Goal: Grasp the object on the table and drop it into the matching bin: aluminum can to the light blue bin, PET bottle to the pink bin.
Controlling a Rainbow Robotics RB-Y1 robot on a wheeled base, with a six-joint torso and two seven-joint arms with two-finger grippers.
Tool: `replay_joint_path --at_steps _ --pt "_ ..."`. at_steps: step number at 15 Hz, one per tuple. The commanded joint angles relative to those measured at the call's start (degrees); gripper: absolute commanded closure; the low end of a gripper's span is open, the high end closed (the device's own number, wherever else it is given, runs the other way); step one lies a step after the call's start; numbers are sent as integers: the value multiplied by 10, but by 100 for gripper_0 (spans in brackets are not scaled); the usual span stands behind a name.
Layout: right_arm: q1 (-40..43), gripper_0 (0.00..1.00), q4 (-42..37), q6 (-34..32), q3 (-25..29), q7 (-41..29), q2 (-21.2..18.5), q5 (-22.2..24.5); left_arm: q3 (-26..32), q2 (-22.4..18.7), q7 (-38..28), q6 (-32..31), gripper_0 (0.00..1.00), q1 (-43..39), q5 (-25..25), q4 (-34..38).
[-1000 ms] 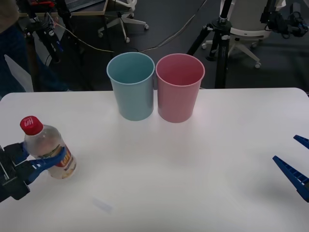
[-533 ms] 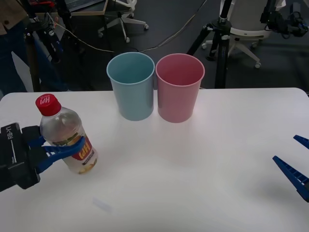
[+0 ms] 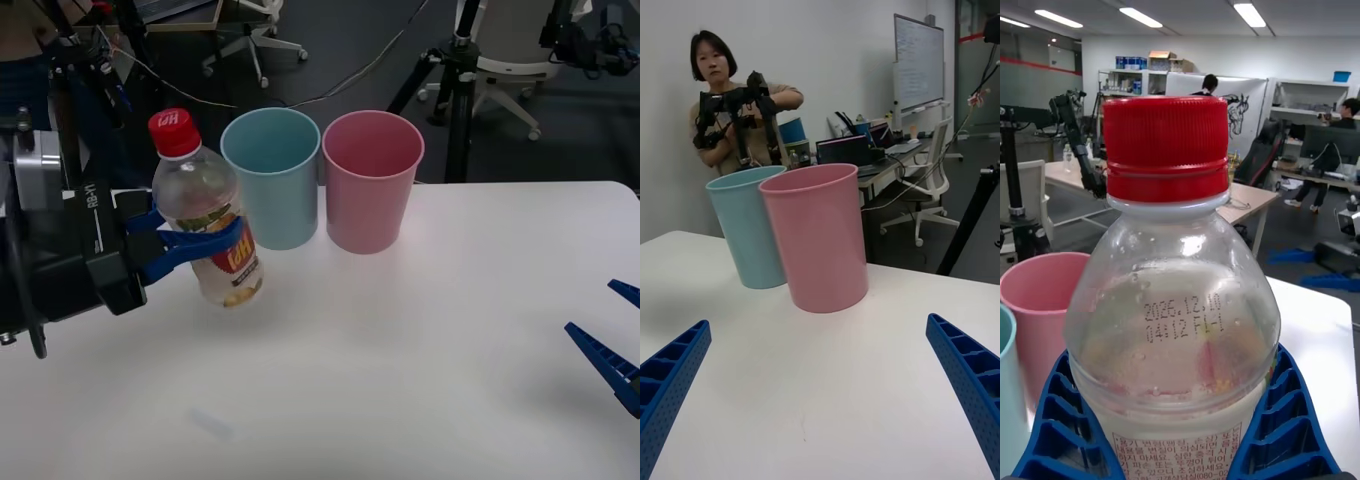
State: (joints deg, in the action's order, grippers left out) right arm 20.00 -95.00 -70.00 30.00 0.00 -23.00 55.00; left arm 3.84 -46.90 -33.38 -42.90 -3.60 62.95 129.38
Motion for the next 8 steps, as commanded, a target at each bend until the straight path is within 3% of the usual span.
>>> replay_joint_path --at_steps 1,8 --pt "0 0 0 0 0 0 0 0 -60 -1 -9 14 100 93 -4 -38" --pt "0 0 0 0 0 0 0 0 -179 3 -9 49 100 295 -3 -178"
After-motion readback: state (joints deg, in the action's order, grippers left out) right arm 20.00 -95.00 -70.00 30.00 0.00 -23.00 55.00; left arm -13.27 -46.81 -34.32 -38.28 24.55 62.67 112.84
